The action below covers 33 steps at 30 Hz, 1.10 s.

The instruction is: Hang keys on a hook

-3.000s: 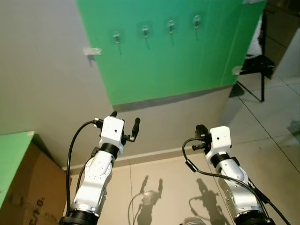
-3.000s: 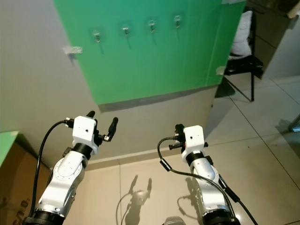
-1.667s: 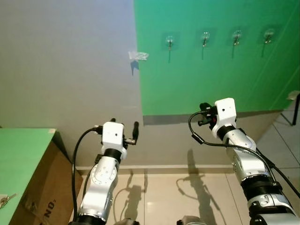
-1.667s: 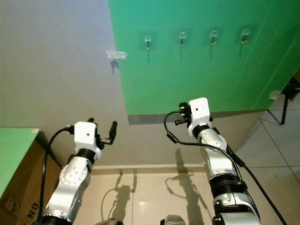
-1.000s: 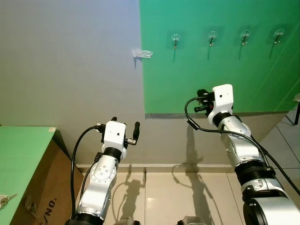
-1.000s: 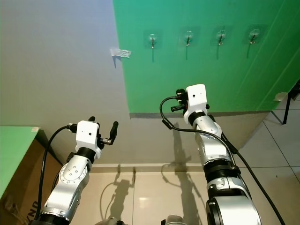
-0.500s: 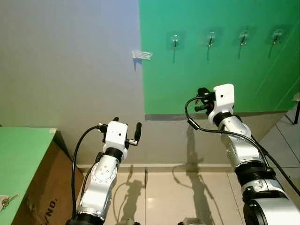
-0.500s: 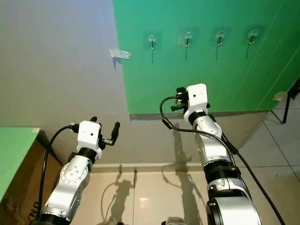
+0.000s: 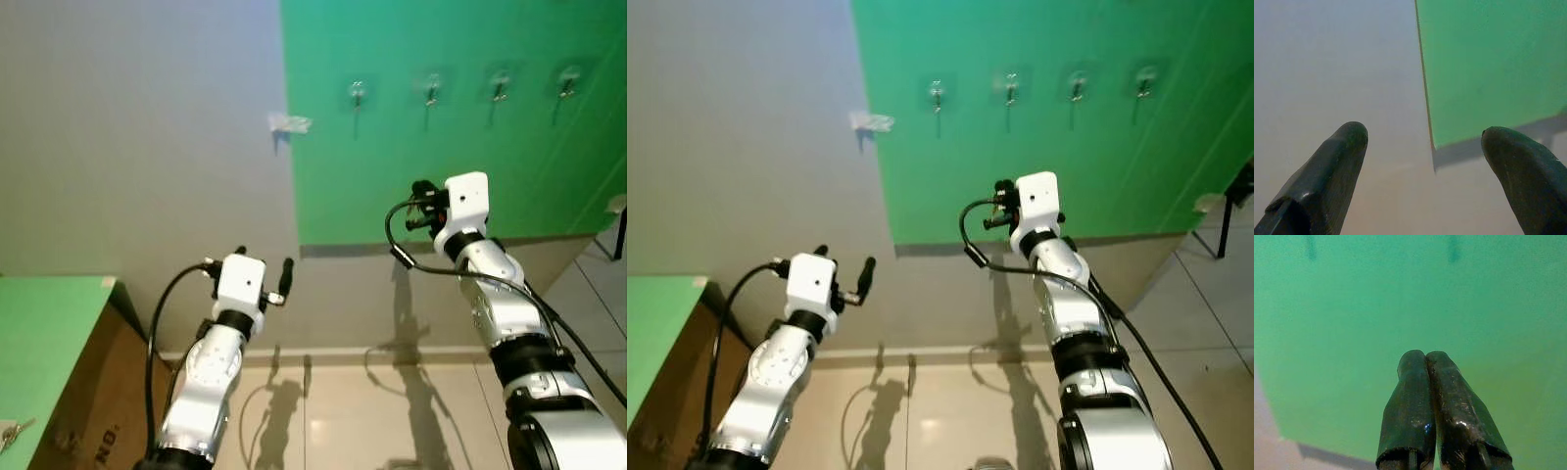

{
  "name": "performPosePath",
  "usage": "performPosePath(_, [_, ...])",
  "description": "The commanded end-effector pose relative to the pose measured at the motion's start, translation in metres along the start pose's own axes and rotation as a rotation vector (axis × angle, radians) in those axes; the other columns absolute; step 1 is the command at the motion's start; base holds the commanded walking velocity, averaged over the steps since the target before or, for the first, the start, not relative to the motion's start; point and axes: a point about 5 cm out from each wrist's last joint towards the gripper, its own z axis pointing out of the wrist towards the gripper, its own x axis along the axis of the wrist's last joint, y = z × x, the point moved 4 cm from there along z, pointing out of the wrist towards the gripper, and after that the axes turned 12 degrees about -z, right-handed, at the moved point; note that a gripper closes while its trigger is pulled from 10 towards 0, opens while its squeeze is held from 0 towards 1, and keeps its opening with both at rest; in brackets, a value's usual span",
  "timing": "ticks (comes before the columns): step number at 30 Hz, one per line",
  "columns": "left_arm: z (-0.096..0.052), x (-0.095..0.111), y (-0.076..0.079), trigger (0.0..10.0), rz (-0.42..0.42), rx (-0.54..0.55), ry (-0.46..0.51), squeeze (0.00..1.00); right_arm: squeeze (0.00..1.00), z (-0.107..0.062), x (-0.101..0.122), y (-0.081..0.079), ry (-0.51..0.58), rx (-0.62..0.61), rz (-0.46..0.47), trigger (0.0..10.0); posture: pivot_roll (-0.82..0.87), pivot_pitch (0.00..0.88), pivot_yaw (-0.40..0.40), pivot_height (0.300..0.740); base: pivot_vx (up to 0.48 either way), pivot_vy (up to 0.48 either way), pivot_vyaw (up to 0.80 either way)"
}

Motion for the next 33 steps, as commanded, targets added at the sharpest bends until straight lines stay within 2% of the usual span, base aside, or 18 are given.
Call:
performPosePath(1, [0.001, 0.005, 0.004, 10.0, 0.003, -0.011, 0.017, 0.00, 0.25, 0.005, 0.013, 0.003, 0.038, -0.005, -0.016, 0.0, -0.19, 0.000, 0.068, 0.740, 0.255, -0.405, 0.00])
performPosePath(13, [0.002, 0.005, -0.003, 10.0, -0.024, 0.014, 0.012, 0.00, 0.25, 0.007, 0.016, -0.003, 0.047, 0.024, -0.021, 0.0, -0.19, 0.000, 0.073, 0.740, 0.299, -0.367, 0.00])
performPosePath(16, [0.002, 0.006, -0.004, 10.0, -0.034, 0.022, 0.022, 0.00, 0.25, 0.008, 0.018, -0.005, 0.046, 0.040, -0.023, 0.0, -0.19, 0.000, 0.072, 0.740, 0.372, 0.000, 0.00])
performPosePath(21, [0.001, 0.006, -0.003, 10.0, -0.036, 0.017, 0.026, 0.00, 0.26, 0.012, 0.022, -0.007, 0.043, 0.059, -0.019, 0.0, -0.19, 0.000, 0.070, 0.740, 0.000, 0.000, 0.00])
performPosePath(27, [-0.002, 0.005, -0.002, 10.0, -0.043, 0.018, 0.023, 0.00, 0.29, 0.020, 0.039, -0.016, 0.052, 0.136, -0.058, 0.0, -0.18, 0.000, 0.066, 0.740, 0.000, 0.000, 0.00])
performPosePath(33, [-0.003, 0.005, 0.000, 10.0, -0.047, 0.017, 0.022, 0.00, 0.31, 0.029, 0.060, -0.016, 0.081, 0.146, -0.073, 0.0, -0.18, 0.000, 0.063, 0.740, 0.000, 0.000, 0.00])
